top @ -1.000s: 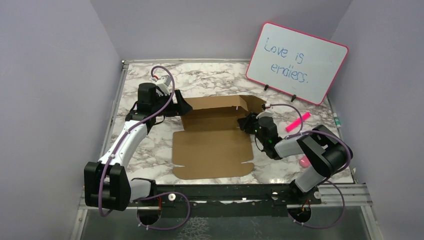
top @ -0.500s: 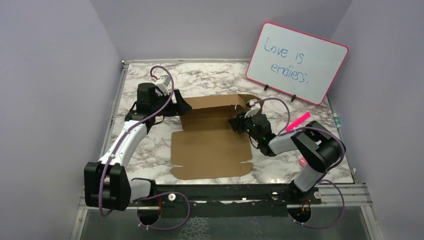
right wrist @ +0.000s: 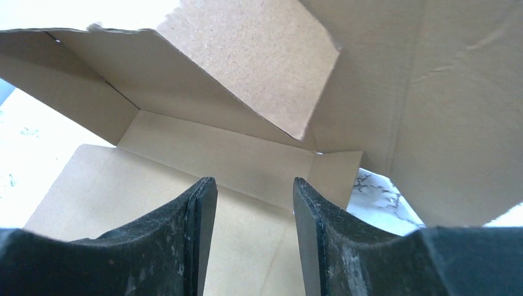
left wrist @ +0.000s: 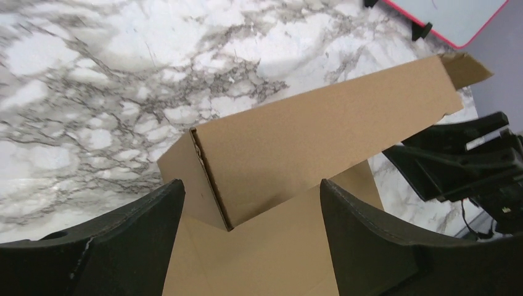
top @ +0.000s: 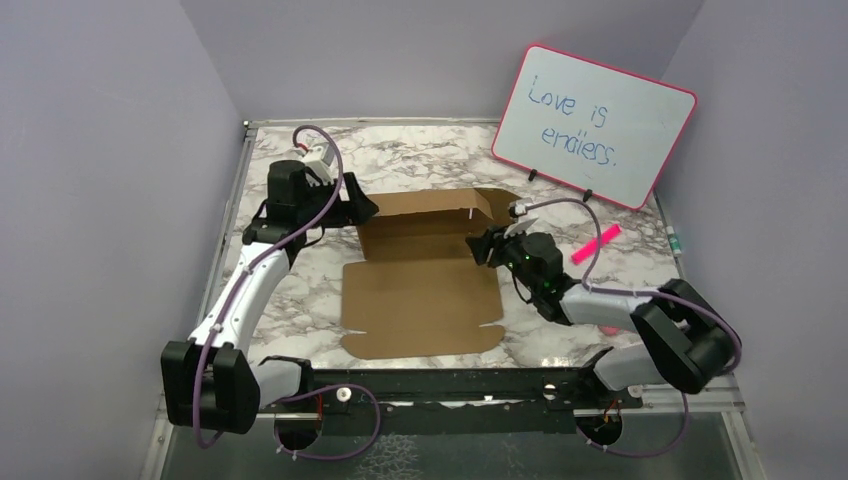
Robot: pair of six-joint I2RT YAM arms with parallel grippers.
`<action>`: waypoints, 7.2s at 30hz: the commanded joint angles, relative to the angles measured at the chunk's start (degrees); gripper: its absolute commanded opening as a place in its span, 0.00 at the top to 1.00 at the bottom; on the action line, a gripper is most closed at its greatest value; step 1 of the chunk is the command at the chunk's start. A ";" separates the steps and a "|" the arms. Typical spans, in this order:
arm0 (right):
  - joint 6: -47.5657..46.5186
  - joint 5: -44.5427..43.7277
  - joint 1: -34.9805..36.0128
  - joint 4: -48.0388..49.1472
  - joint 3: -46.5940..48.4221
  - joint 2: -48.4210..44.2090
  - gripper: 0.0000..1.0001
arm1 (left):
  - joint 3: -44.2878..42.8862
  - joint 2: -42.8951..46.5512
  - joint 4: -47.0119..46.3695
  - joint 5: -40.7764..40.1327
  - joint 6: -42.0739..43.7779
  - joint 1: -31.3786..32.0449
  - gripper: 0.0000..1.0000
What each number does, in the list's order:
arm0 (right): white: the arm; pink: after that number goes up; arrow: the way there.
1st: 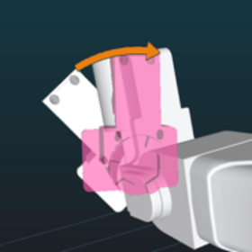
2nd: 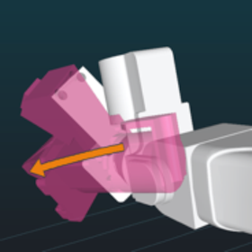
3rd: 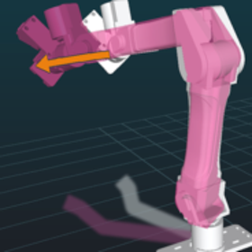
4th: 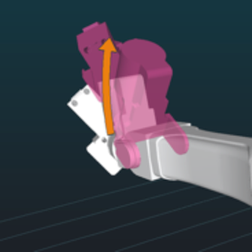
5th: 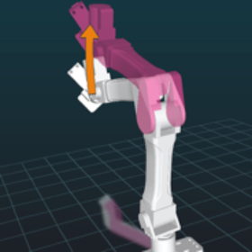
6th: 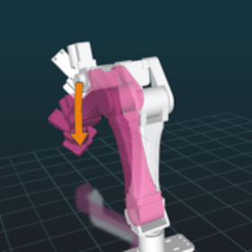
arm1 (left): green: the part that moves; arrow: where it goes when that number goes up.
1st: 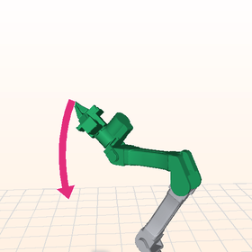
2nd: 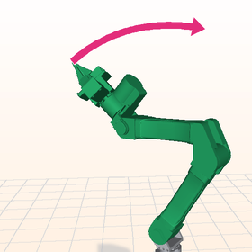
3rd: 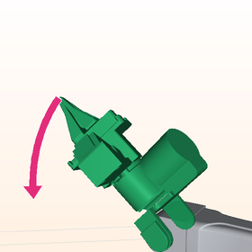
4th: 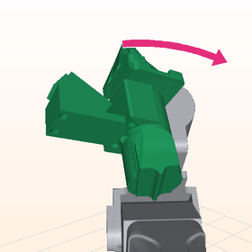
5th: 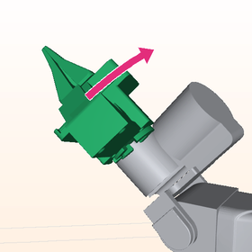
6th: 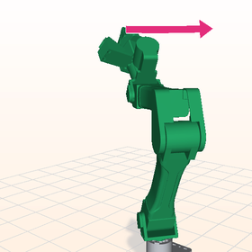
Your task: Fold the paper box
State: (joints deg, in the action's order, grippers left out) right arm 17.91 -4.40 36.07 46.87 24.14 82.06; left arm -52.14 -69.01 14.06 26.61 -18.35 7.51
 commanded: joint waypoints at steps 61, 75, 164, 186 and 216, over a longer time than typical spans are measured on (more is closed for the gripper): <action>-12.30 30.53 -20.95 -13.14 2.89 -11.35 0.99 | 3.56 -34.17 -49.64 -51.93 9.79 53.14 0.10; -12.82 31.49 -20.91 -12.97 2.14 -11.61 0.99 | 2.89 -41.09 -53.89 -64.60 9.57 51.65 0.24; 5.01 50.27 -17.35 0.61 12.08 11.61 0.42 | 16.38 -32.77 -62.88 -33.57 -5.91 38.57 0.51; 4.96 53.35 -16.83 3.92 11.88 15.54 0.41 | 22.01 -17.40 -51.19 -32.03 -9.20 37.51 0.37; -4.16 36.19 -9.07 1.89 18.10 19.07 0.22 | 28.38 -22.26 -46.53 -27.00 -14.62 31.52 0.57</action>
State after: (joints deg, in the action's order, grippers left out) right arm 15.86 39.46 25.43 46.00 41.63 99.55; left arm -25.32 -89.06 -34.70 -5.96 -30.96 38.94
